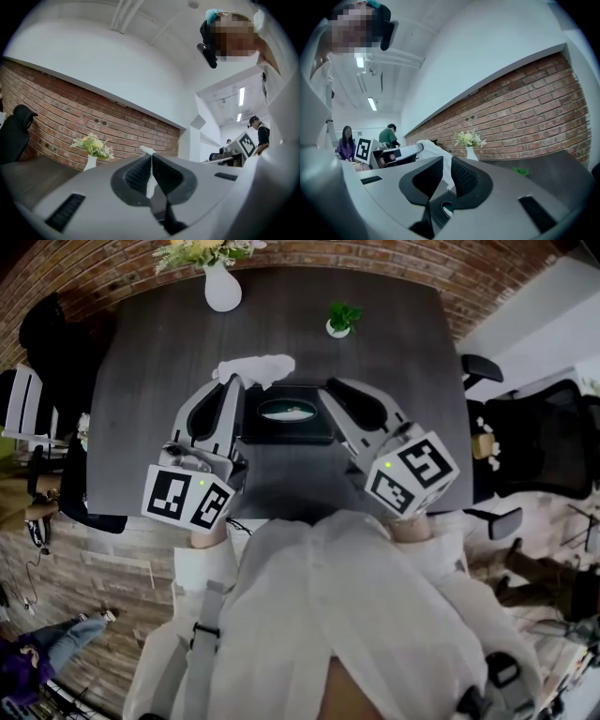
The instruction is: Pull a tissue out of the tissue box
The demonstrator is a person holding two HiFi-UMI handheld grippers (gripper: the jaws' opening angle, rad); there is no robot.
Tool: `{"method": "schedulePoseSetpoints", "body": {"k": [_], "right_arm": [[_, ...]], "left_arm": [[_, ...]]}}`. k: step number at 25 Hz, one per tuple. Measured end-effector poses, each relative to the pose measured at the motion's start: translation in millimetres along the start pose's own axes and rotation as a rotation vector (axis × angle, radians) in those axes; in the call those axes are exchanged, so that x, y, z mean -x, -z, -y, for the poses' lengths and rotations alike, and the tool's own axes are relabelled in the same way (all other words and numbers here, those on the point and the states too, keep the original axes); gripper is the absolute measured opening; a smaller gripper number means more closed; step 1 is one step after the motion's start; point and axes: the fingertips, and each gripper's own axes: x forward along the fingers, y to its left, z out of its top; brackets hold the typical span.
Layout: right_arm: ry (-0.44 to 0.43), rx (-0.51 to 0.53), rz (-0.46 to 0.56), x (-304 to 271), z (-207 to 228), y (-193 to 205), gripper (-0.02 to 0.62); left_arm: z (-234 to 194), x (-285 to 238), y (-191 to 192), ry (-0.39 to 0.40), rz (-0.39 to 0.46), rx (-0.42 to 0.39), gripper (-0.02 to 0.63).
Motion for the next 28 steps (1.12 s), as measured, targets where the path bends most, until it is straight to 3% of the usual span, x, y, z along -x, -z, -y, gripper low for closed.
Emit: {"method": "schedulePoseSetpoints", "body": {"k": [8, 28], "right_arm": [[-0.040, -0.005, 0.006, -3, -13, 3, 0.008], [-0.043, -0.028, -0.023, 2, -13, 21, 0.005]], "left_arm": [[-2, 11, 10, -0.020, 0.000, 0.068, 0.008], [7, 17, 34, -0.019, -0.056, 0.124, 0.008]]}}
